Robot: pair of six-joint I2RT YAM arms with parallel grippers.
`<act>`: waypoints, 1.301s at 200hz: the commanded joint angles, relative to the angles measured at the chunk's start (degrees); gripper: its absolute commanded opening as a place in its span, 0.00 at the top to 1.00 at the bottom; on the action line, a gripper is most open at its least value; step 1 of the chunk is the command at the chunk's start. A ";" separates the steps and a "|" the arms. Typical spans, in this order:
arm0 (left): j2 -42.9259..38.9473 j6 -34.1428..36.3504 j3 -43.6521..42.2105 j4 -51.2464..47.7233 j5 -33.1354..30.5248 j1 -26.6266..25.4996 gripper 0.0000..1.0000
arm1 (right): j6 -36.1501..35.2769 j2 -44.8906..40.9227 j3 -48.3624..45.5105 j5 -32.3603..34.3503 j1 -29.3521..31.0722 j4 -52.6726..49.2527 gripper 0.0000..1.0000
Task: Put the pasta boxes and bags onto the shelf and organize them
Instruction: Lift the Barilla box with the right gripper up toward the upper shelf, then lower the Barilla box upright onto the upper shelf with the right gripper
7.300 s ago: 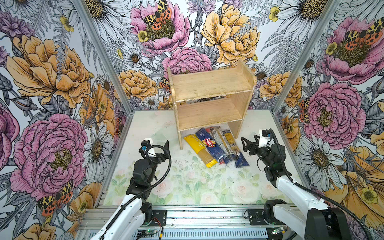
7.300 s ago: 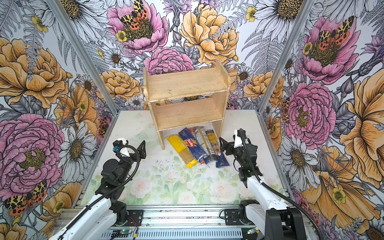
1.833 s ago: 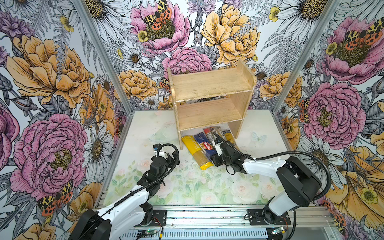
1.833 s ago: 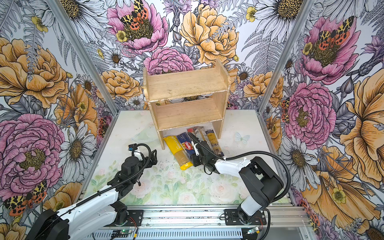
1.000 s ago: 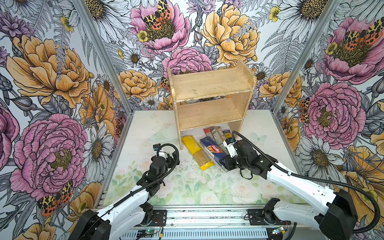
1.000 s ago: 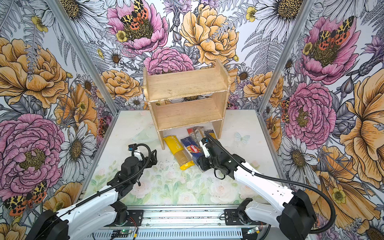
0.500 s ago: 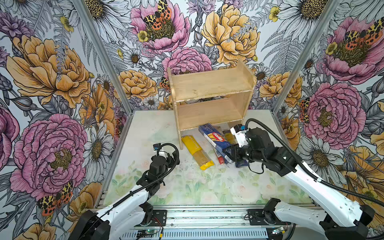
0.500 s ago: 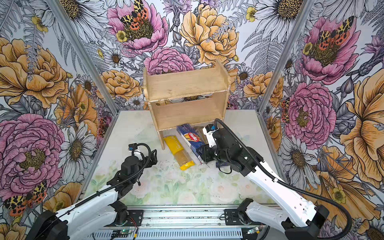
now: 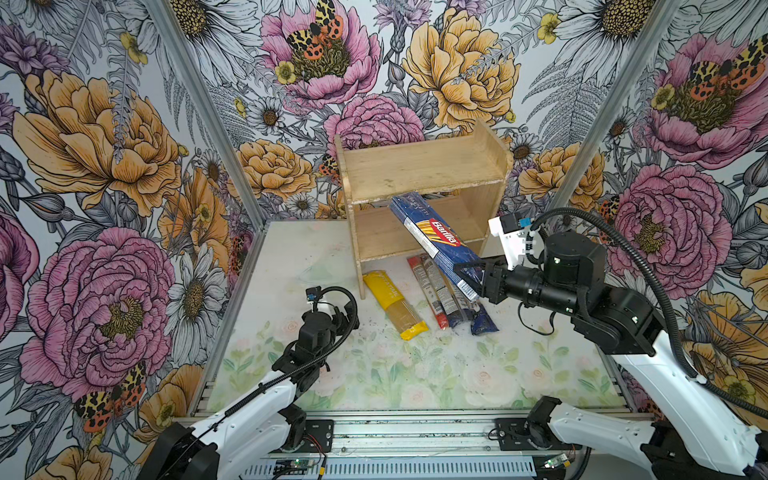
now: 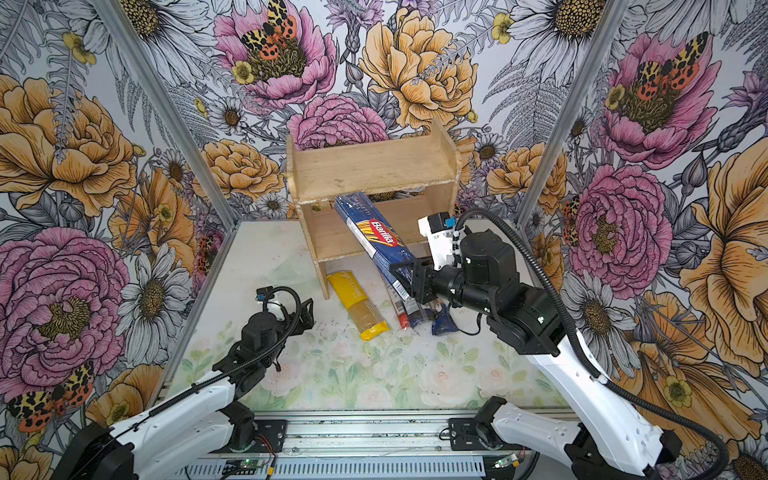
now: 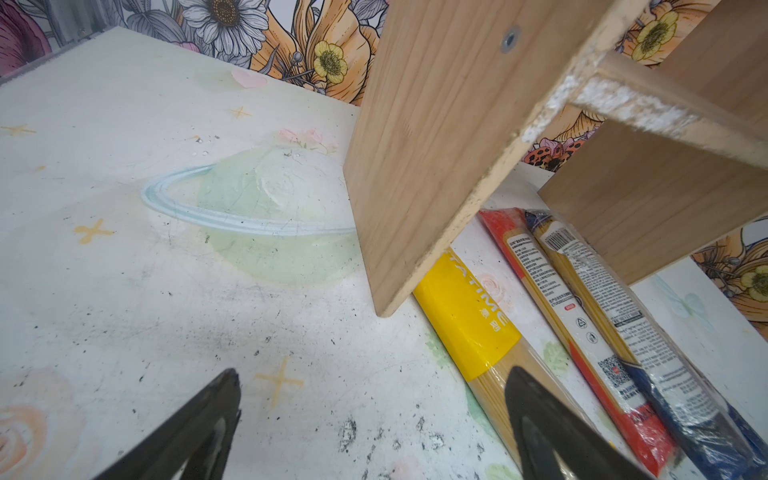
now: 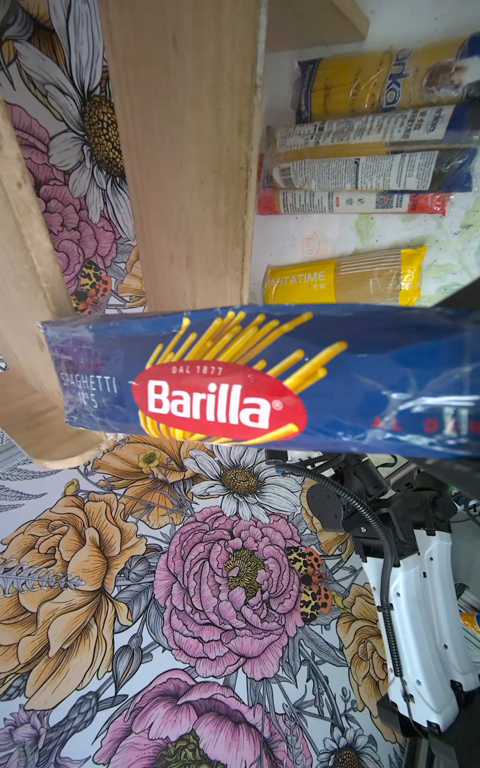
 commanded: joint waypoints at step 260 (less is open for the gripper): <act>-1.03 2.02 1.16 0.05 2.59 0.09 0.01 | -4.35 42.82 53.47 37.96 13.53 14.06 1.00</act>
